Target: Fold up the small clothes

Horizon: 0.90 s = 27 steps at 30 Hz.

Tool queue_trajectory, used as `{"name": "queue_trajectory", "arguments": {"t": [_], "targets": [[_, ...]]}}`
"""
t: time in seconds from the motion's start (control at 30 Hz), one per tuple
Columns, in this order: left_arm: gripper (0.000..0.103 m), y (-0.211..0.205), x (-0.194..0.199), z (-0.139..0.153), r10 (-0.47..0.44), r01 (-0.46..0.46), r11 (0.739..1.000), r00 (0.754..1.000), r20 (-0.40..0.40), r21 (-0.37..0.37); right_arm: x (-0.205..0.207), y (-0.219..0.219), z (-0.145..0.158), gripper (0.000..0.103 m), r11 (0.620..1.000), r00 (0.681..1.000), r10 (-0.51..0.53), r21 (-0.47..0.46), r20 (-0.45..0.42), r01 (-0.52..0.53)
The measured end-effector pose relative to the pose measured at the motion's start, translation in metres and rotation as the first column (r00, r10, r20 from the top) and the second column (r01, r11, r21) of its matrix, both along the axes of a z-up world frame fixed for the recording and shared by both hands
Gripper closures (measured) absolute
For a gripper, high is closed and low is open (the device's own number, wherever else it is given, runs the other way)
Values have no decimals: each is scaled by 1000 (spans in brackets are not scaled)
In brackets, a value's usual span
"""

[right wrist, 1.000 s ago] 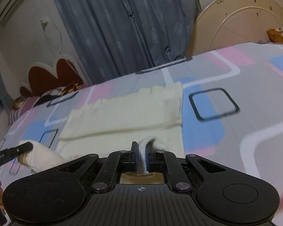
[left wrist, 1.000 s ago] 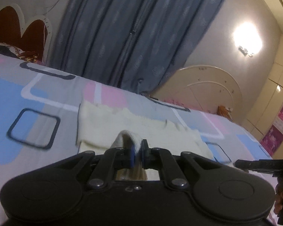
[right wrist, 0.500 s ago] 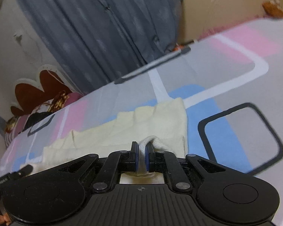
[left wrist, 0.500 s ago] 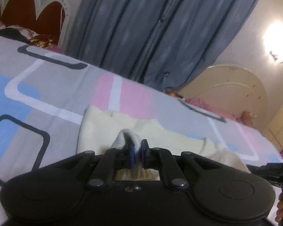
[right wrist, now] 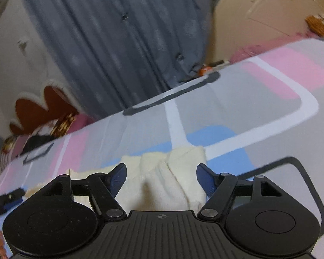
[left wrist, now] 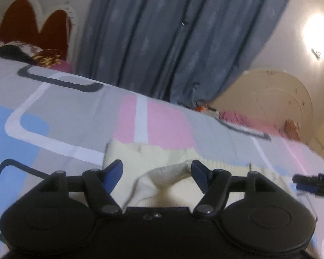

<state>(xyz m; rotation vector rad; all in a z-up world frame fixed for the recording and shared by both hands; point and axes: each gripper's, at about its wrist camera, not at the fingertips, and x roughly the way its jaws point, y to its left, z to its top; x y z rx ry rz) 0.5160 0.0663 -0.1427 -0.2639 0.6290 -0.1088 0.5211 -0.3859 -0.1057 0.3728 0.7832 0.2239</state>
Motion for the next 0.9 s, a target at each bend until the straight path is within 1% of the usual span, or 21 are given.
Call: {"name": "queue_trajectory", "arguments": {"t": [0.07, 0.2, 0.27, 0.37, 0.43, 0.47, 0.5, 0.53, 0.57, 0.6, 0.63, 0.67, 0.7, 0.73, 0.77, 0.8, 0.83, 0.9], "targets": [[36, -5, 7, -5, -25, 26, 1000, 999, -20, 15, 3, 6, -5, 32, 999, 1000, 28, -36, -1, -28], [38, -19, 20, -16, -87, 89, 996, 995, -56, 31, 7, 17, -15, 33, 995, 997, 71, -73, -9, -72], [37, -20, 20, -17, -100, 102, 995, 993, -56, 21, 8, 23, -19, 33, 992, 996, 84, -91, -9, -84], [35, -15, 13, -16, -123, 123, 992, 992, -39, -14, 9, 19, -24, 35, 992, 996, 91, -82, -21, -93], [31, -9, 10, -15, -152, 151, 988, 988, -33, -31, 13, 19, -28, 50, 992, 994, 100, -79, -39, -103], [30, -9, 11, -15, -170, 169, 985, 985, -41, -24, 14, 19, -26, 53, 991, 993, 111, -76, -39, -114], [31, -9, 13, -17, -184, 184, 983, 981, -57, -11, 15, 20, -26, 58, 988, 991, 128, -77, -38, -131], [33, -10, 16, -19, -190, 191, 982, 979, -74, -1, 15, 23, -25, 61, 985, 989, 141, -94, -38, -145], [36, -10, 19, -22, -193, 193, 981, 977, -91, -3, 17, 26, -26, 63, 982, 988, 152, -111, -40, -155], [41, -10, 23, -24, -194, 194, 981, 976, -100, -13, 17, 29, -26, 66, 978, 986, 164, -125, -42, -168], [45, -10, 26, -26, -188, 187, 982, 976, -107, -22, 17, 31, -27, 73, 974, 984, 175, -138, -46, -179], [50, -10, 28, -28, -180, 179, 984, 977, -110, -25, 17, 33, -27, 77, 971, 982, 183, -150, -46, -188], [57, -10, 31, -30, -178, 176, 984, 978, -112, -28, 17, 35, -28, 84, 968, 980, 191, -157, -46, -196], [64, -11, 33, -30, -175, 173, 985, 978, -110, -27, 17, 35, -28, 87, 965, 979, 197, -166, -46, -202], [83, -10, 33, -30, -169, 168, 986, 980, -103, -18, 16, 36, -29, 88, 963, 978, 203, -175, -44, -207], [93, -9, 34, -30, -161, 160, 987, 982, -95, -14, 16, 36, -28, 95, 962, 978, 204, -179, -38, -207], [94, -7, 33, -30, -149, 148, 989, 985, -83, -19, 15, 35, -28, 99, 963, 980, 199, -177, -30, -201], [99, -4, 28, -26, -125, 124, 992, 991, -47, -20, 12, 30, -24, 100, 973, 985, 173, -155, 5, -170]]}}
